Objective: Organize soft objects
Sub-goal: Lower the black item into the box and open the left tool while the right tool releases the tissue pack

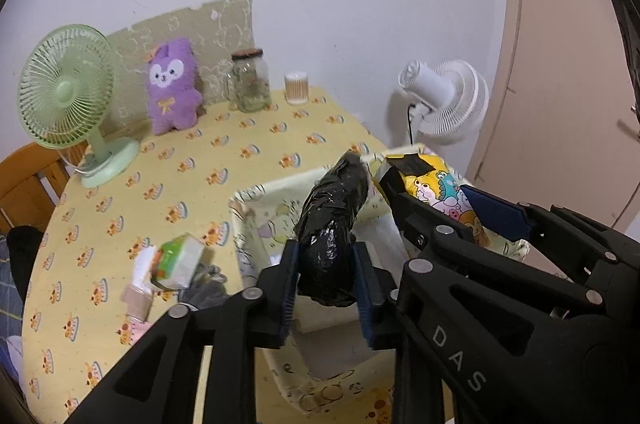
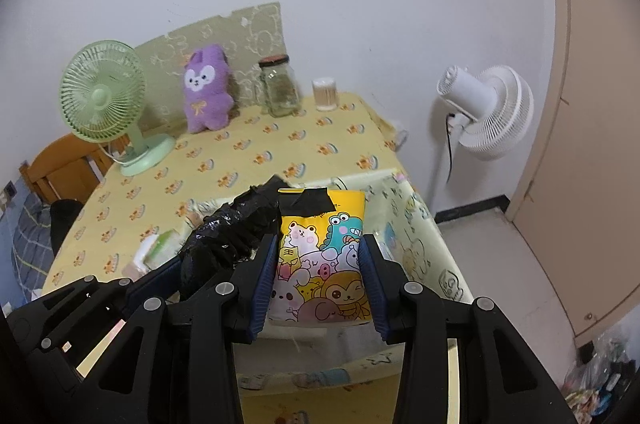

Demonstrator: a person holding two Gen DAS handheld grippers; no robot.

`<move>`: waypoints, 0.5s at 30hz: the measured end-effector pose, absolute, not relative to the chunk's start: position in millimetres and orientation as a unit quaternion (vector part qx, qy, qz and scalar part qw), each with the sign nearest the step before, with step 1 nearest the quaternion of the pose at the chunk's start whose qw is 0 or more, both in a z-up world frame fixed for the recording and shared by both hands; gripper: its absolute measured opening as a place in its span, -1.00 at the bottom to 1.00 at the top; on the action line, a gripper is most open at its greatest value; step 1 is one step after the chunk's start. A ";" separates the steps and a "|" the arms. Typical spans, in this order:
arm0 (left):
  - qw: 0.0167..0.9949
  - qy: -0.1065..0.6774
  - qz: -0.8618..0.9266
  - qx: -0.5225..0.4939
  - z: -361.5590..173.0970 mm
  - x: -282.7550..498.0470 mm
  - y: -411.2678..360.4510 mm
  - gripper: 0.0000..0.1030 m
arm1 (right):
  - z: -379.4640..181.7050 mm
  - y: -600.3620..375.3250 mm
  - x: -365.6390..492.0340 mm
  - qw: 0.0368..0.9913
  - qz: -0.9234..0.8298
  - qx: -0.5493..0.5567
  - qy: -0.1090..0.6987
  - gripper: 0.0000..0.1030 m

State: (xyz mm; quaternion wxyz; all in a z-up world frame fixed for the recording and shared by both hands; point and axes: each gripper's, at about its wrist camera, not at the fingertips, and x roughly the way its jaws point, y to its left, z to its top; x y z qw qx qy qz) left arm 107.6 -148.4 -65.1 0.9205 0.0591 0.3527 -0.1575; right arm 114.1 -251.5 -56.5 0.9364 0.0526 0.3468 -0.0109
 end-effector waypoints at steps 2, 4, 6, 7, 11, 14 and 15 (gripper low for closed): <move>0.917 0.362 -0.159 0.057 -69.3 110.3 -151.1 -0.21 | -62.1 -255.0 115.4 0.934 -0.013 0.057 0.354 -0.13; 0.915 0.367 -0.156 0.061 -72.9 112.3 -153.5 -0.09 | -66.9 -257.9 118.6 0.931 -0.015 0.060 0.360 -0.13; 0.915 0.369 -0.149 0.069 -74.3 114.0 -155.8 0.14 | -70.6 -259.7 120.6 0.929 -0.015 0.062 0.365 -0.13; 0.915 0.369 -0.146 0.073 -74.6 114.3 -156.4 0.27 | -71.5 -259.9 121.0 0.928 -0.014 0.064 0.366 -0.13; 0.916 0.363 -0.127 0.110 -73.8 116.3 -160.6 0.48 | -75.6 -260.9 124.8 0.927 -0.013 0.067 0.369 -0.13; 0.917 0.358 -0.111 0.137 -75.3 120.7 -162.3 0.64 | -77.9 -260.6 130.1 0.928 -0.018 0.059 0.369 -0.13; 0.915 0.362 -0.114 0.136 -76.2 122.8 -162.0 0.64 | -78.7 -260.4 131.7 0.927 -0.016 0.058 0.370 -0.13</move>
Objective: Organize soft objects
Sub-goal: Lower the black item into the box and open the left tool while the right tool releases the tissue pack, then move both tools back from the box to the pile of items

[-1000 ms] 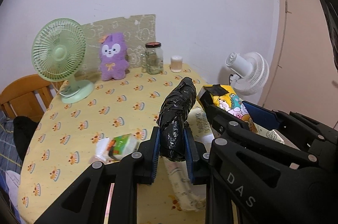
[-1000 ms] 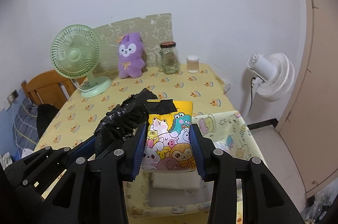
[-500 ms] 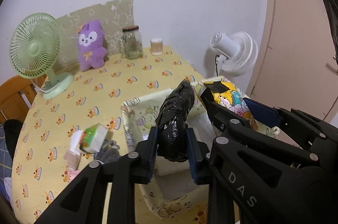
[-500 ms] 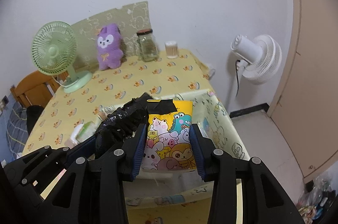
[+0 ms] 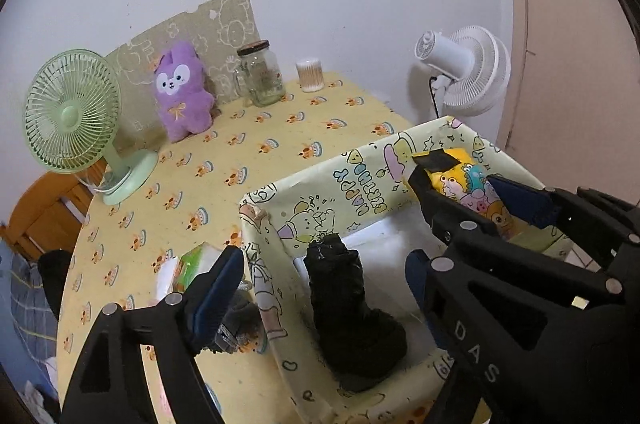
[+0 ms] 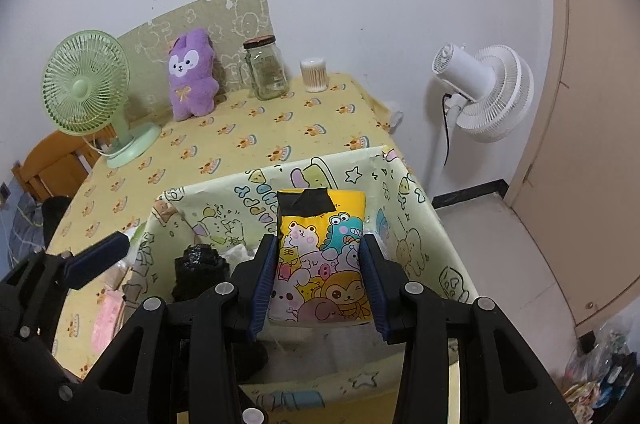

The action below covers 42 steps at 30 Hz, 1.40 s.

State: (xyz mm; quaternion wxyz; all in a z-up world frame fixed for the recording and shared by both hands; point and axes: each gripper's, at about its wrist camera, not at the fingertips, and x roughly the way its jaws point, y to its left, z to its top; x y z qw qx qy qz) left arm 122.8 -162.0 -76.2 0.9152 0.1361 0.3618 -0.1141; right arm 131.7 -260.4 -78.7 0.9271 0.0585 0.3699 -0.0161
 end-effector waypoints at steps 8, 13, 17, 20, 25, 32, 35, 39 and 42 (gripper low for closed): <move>0.911 0.373 -0.124 0.126 -79.3 130.2 -159.4 0.67 | -82.3 -259.6 138.6 0.926 -0.011 0.073 0.371 0.08; 0.911 0.374 -0.132 0.116 -78.6 130.7 -157.0 0.68 | -77.4 -255.8 136.0 0.930 -0.015 0.067 0.361 0.47; 0.913 0.370 -0.133 0.112 -75.5 126.5 -152.8 0.68 | -72.9 -252.7 132.2 0.932 -0.016 0.063 0.358 0.57; 0.915 0.366 -0.133 0.109 -71.6 121.4 -149.0 0.69 | -69.2 -249.9 128.3 0.932 -0.013 0.065 0.357 0.58; 0.920 0.355 -0.134 0.101 -63.4 110.3 -142.4 0.69 | -60.7 -245.1 117.9 0.934 -0.010 0.069 0.350 0.59; 0.926 0.340 -0.133 0.093 -52.3 95.5 -132.5 0.70 | -48.6 -235.1 104.3 0.939 -0.010 0.062 0.339 0.59; 0.929 0.334 -0.133 0.090 -48.0 90.8 -127.8 0.70 | -43.5 -231.0 98.7 0.941 -0.009 0.059 0.333 0.59; 0.932 0.326 -0.133 0.085 -42.1 83.2 -122.4 0.71 | -36.1 -225.3 92.3 0.944 -0.010 0.052 0.327 0.59; 0.934 0.321 -0.133 0.083 -38.6 78.3 -117.6 0.71 | -31.1 -220.4 86.8 0.946 -0.010 0.048 0.321 0.59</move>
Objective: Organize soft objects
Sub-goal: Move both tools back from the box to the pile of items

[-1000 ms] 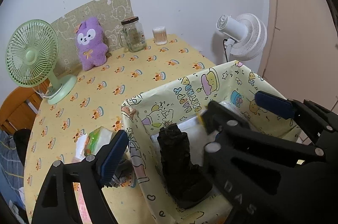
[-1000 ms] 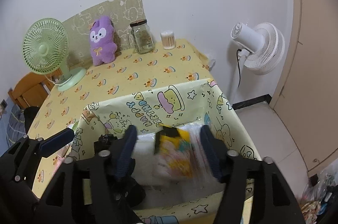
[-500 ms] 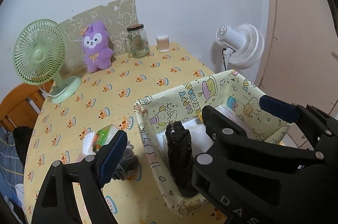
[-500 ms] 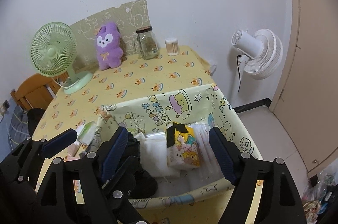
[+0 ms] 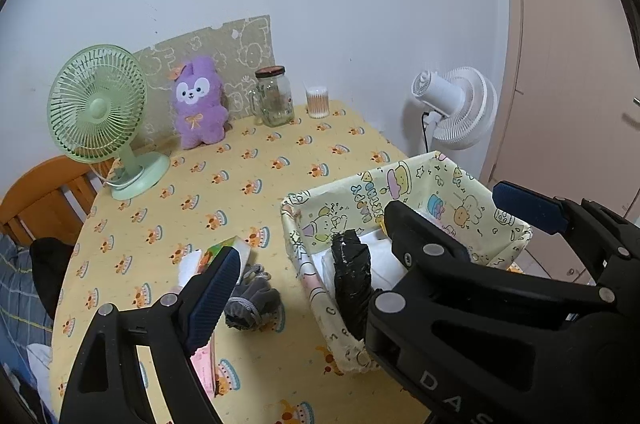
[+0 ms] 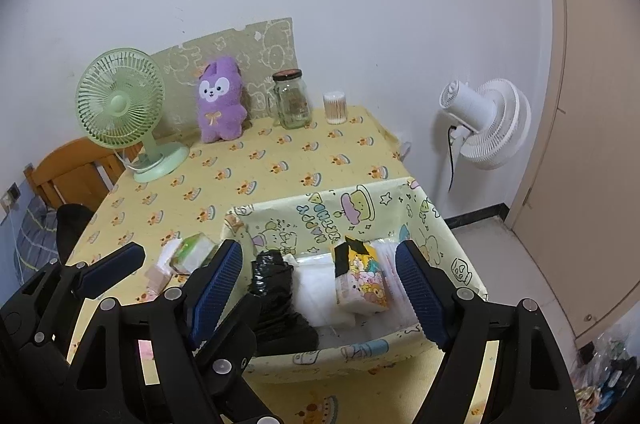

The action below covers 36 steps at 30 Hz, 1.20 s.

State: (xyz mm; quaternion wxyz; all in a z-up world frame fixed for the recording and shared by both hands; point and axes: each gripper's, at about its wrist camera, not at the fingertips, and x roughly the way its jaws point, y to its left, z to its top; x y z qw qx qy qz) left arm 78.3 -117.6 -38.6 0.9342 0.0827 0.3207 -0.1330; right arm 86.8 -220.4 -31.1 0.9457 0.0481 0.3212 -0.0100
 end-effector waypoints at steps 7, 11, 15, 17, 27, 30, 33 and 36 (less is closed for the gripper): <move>0.940 0.307 -0.130 0.078 -29.1 68.1 -104.2 0.75 | -19.4 -207.1 76.5 0.951 -0.007 0.039 0.306 0.67; 0.943 0.298 -0.127 0.078 -23.6 62.1 -97.3 0.78 | -14.3 -200.1 70.7 0.954 -0.004 0.041 0.298 0.76; 0.946 0.289 -0.124 0.075 -18.7 56.2 -89.0 0.80 | -8.9 -191.6 66.0 0.957 -0.002 0.037 0.289 0.81; 0.948 0.285 -0.122 0.074 -17.0 54.1 -85.3 0.81 | -6.2 -186.9 63.5 0.958 -0.001 0.034 0.285 0.83; 0.954 0.273 -0.112 0.063 -14.6 47.1 -62.1 0.86 | -2.1 -164.6 54.7 0.963 0.006 0.027 0.269 0.94; 0.958 0.262 -0.100 0.060 -15.2 43.5 -55.8 0.87 | -3.4 -157.0 53.7 0.963 0.015 0.027 0.266 0.95; 0.960 0.258 -0.091 0.062 -16.4 42.1 -48.5 0.88 | -5.5 -150.1 53.3 0.964 0.021 0.027 0.263 0.97; 0.958 0.266 -0.089 0.056 -19.6 44.5 -39.5 0.88 | -8.4 -143.2 54.6 0.964 0.027 0.028 0.263 0.97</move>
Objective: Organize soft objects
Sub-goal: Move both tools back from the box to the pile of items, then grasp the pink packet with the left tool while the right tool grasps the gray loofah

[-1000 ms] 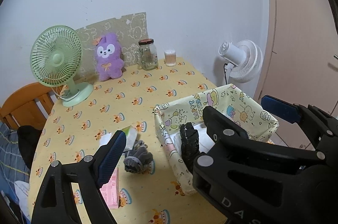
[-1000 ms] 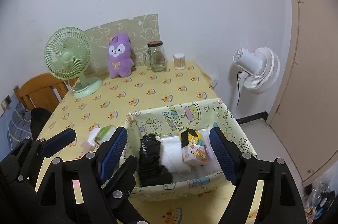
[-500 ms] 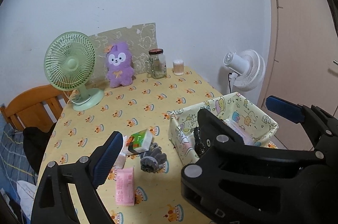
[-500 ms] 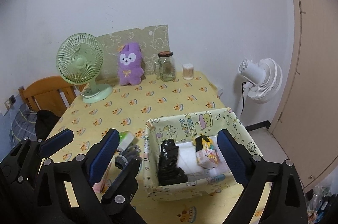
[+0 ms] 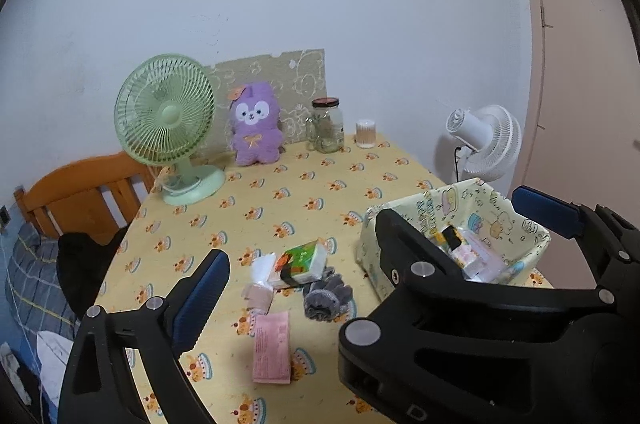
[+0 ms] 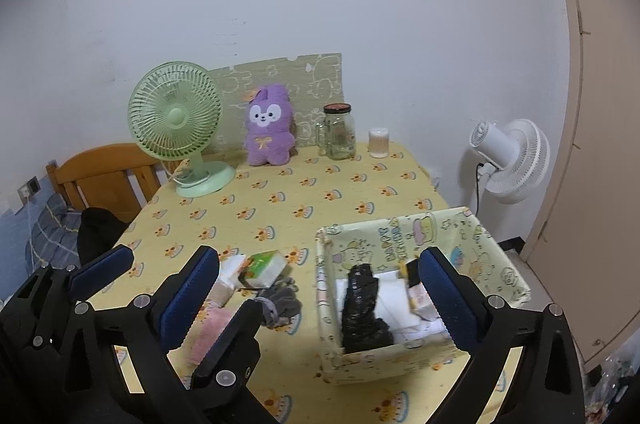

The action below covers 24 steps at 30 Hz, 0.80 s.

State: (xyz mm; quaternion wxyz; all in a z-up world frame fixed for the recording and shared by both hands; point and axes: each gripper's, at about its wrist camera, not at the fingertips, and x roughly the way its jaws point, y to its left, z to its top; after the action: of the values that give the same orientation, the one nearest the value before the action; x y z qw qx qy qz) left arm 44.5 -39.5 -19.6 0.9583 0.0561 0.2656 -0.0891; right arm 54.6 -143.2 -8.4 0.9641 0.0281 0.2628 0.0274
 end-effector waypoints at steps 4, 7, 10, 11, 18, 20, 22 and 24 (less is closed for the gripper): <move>0.958 0.268 -0.080 0.054 -25.3 45.9 -28.3 0.89 | -14.9 -131.8 58.7 0.962 0.039 0.028 0.267 0.97; 0.958 0.274 -0.074 0.052 -31.7 48.3 -20.8 0.89 | -21.1 -123.6 62.8 0.961 0.046 0.026 0.270 0.97; 0.956 0.282 -0.069 0.050 -39.2 51.0 -13.7 0.89 | -27.7 -115.6 67.4 0.960 0.051 0.022 0.274 0.96; 0.955 0.285 -0.068 0.050 -41.4 51.9 -11.3 0.88 | -29.6 -113.1 68.2 0.960 0.052 0.020 0.275 0.96; 0.949 0.308 -0.064 0.038 -62.0 59.3 4.8 0.89 | -47.6 -97.7 75.3 0.958 0.062 0.009 0.279 0.87; 0.947 0.314 -0.059 0.037 -66.4 61.8 9.2 0.88 | -52.5 -93.5 77.6 0.957 0.065 0.012 0.281 0.82; 0.945 0.319 -0.050 0.039 -71.2 64.2 13.7 0.88 | -57.8 -89.4 81.0 0.956 0.070 0.016 0.285 0.74; 0.943 0.326 -0.045 0.039 -77.2 67.5 18.2 0.88 | -64.1 -84.7 85.4 0.953 0.075 0.020 0.294 0.70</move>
State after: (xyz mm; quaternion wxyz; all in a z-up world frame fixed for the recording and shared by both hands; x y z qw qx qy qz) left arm 67.5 18.2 -77.2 0.9435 0.0387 0.3262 -0.0445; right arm 85.4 -84.7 -64.1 0.9526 0.0198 0.2942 0.0745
